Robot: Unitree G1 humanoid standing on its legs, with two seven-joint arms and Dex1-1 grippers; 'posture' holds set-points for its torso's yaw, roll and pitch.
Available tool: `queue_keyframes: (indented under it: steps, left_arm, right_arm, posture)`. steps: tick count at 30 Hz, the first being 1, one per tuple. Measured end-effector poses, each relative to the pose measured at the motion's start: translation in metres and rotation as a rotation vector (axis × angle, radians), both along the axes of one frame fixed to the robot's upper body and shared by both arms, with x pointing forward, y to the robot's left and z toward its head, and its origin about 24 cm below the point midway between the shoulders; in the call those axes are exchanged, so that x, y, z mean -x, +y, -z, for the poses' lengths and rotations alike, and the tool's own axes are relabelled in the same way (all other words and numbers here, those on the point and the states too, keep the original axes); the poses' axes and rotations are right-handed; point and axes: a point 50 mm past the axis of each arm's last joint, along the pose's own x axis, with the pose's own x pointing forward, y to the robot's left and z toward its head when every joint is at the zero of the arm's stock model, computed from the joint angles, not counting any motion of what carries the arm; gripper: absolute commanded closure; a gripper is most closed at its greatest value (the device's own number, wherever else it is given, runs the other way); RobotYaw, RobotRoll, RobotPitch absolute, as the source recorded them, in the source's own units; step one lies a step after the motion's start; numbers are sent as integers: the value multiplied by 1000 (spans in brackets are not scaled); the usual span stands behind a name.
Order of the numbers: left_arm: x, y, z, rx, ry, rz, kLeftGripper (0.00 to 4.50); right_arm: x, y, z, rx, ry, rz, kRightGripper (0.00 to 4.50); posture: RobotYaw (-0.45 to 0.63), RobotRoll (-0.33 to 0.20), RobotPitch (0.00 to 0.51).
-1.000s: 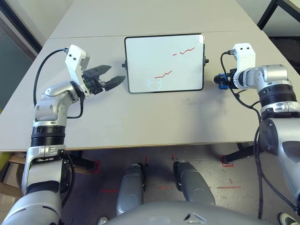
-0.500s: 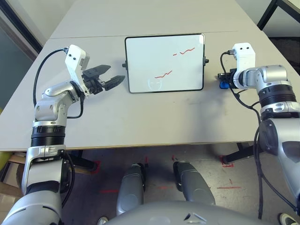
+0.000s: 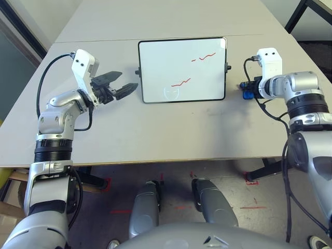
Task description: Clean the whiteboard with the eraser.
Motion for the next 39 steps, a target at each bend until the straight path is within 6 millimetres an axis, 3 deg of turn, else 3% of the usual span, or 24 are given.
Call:
queue_keyframes:
  steps: [4,6,8,16,19,29,34,39]
  left_arm:
    - [0,0,0,0,-1,-2,0]
    - [0,0,0,-1,-2,-3,0]
    - [0,1,0,-2,-2,-4,0]
    - [0,1,0,-2,-2,-4,0]
    - [0,1,0,-2,-2,-4,0]
    - [0,1,0,-2,-2,-4,0]
    - [0,1,-1,-4,-3,-5,0]
    - [0,1,-1,-6,-3,-6,0]
  right_arm:
    - [0,2,1,-6,1,-6,31]
    - [0,2,1,-4,2,-7,101]
    - [0,2,2,3,0,-3,620]
    - [-1,-1,1,21,-13,6,3463]
    - [-1,-1,0,19,-16,4,4097]
    - [0,-4,-6,35,-51,-17,4140]
    - [1,-4,-44,163,-236,-128,4141]
    - [9,9,-87,558,-435,-350,4141]
  posture:
    - [-201,0,146]
    - [-198,0,146]
    - [-198,0,146]
    - [-198,0,146]
    - [-202,0,146]
    - [-202,0,150]
    - [-211,0,150]
    - [-214,0,150]
